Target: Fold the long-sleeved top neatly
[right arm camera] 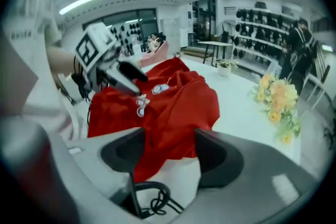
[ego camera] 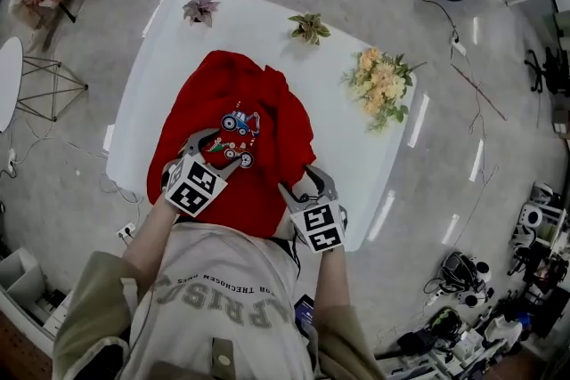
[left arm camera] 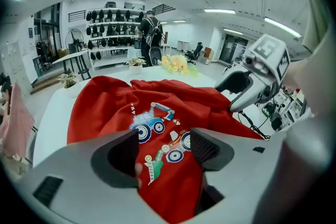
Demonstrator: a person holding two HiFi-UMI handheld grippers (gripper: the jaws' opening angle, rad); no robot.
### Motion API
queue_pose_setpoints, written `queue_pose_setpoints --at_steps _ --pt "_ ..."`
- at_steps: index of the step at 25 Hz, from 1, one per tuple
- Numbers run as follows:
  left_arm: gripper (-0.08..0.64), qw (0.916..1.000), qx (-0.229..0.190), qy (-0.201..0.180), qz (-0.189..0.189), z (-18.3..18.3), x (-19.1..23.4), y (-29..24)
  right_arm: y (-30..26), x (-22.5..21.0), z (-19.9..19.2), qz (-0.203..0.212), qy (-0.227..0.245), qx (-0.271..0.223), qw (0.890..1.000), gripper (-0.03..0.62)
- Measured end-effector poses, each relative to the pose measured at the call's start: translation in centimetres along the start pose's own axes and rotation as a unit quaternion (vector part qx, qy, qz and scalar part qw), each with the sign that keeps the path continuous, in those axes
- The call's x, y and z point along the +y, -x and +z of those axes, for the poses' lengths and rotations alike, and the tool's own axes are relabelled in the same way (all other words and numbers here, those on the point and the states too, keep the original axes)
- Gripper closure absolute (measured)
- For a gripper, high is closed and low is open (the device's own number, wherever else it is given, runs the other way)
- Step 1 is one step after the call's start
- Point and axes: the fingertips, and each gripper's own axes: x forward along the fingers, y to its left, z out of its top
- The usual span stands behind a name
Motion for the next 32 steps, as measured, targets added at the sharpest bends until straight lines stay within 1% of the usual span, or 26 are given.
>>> queue_pose_setpoints --at_steps 1,2,3,4,5,6,9,10,11,12,13,14,15,16,17,19,20,22,24,26,27,29,31,32 --pt "0.252 1.0 -0.001 -0.001 0.001 0.0 0.1 0.2 0.7 -0.7 1.6 0.007 -0.028 -0.023 0.999 0.272" --pt "0.252 1.0 -0.002 -0.003 0.003 0.1 0.2 0.3 1.4 -1.7 3.4 0.008 -0.051 -0.054 0.997 0.25" --pt "0.252 1.0 -0.004 -0.003 0.005 0.2 0.3 0.5 1.6 -2.8 5.3 0.003 -0.067 -0.08 0.995 0.249" --pt "0.252 1.0 -0.006 -0.002 0.007 0.2 0.5 0.7 1.2 -4.0 6.7 -0.004 -0.075 -0.095 0.993 0.249" --pt "0.252 0.9999 -0.007 -0.001 0.009 0.2 0.6 0.8 0.2 -5.0 7.5 -0.011 -0.08 -0.095 0.992 0.25" --pt "0.252 0.9999 -0.007 0.001 0.01 0.1 0.6 0.8 -1.4 -5.8 7.9 -0.015 -0.085 -0.084 0.993 0.25" --pt "0.252 0.9999 -0.007 0.005 0.011 -0.2 0.6 1.4 -6.7 -6.8 7.0 -0.02 -0.103 -0.02 0.994 0.252" --pt "0.252 0.9999 -0.008 0.007 0.013 -0.3 0.6 1.7 -7.8 -7.1 6.5 -0.029 -0.104 0.002 0.994 0.266" --pt "0.252 0.9998 -0.01 0.008 0.014 -0.4 0.6 2.1 -8.2 -7.6 6.1 -0.046 -0.1 0.015 0.994 0.336" --pt "0.252 0.9998 -0.012 0.01 0.016 -0.5 0.7 2.5 -7.8 -8.2 6.1 -0.069 -0.092 0.015 0.993 0.433" --pt "0.252 0.9997 -0.015 0.011 0.017 -0.6 0.8 3.0 -6.9 -8.8 6.6 -0.091 -0.08 0.002 0.993 0.541" --pt "0.252 0.9996 -0.017 0.011 0.02 -0.8 1.0 3.5 -5.7 -9.0 7.6 -0.105 -0.061 -0.021 0.992 0.551" --pt "0.252 0.9995 -0.019 0.011 0.023 -1.0 1.3 3.9 -4.3 -8.7 9.1 -0.107 -0.031 -0.049 0.992 0.553" --pt "0.252 0.9994 -0.022 0.01 0.026 -1.2 1.6 4.4 -3.0 -7.7 10.7 -0.097 0.006 -0.079 0.992 0.554" --pt "0.252 0.9992 -0.024 0.011 0.03 -1.5 2.0 4.9 -1.7 -6.1 12.4 -0.077 0.045 -0.107 0.99 0.555" --pt "0.252 0.9989 -0.029 0.013 0.035 -2.1 2.6 5.8 0.7 -1.8 15.3 -0.022 0.112 -0.152 0.982 0.555" --pt "0.252 0.9987 -0.03 0.014 0.038 -2.5 3.0 6.3 1.5 0.5 16.2 0.002 0.137 -0.164 0.977 0.555" --pt "0.252 0.9986 -0.028 0.013 0.043 -3.5 3.7 7.3 2.5 4.8 16.7 0.04 0.175 -0.167 0.97 0.555" --pt "0.252 0.9986 -0.02 0.011 0.047 -4.8 4.3 8.1 2.1 8.8 15.6 0.069 0.195 -0.149 0.967 0.554" --pt "0.252 0.9988 -0.006 0.009 0.047 -6.5 4.9 8.6 0.3 12.1 13.0 0.091 0.201 -0.115 0.969 0.555" --pt "0.252 0.9989 0.001 0.008 0.047 -7.4 5.1 8.9 -1.0 13.3 11.2 0.095 0.2 -0.091 0.971 0.554" --pt "0.252 0.999 0.011 0.005 0.043 -8.8 5.3 9.3 -3.7 14.5 7.6 0.086 0.198 -0.041 0.976 0.554" --pt "0.252 0.9993 0.015 0.0 0.035 -9.6 5.2 9.6 -5.3 14.6 5.2 0.059 0.195 -0.009 0.979 0.544" --pt "0.252 0.9994 0.014 -0.004 0.03 -9.7 5.2 9.7 -5.5 14.6 4.9 0.048 0.19 -0.006 0.981 0.485"
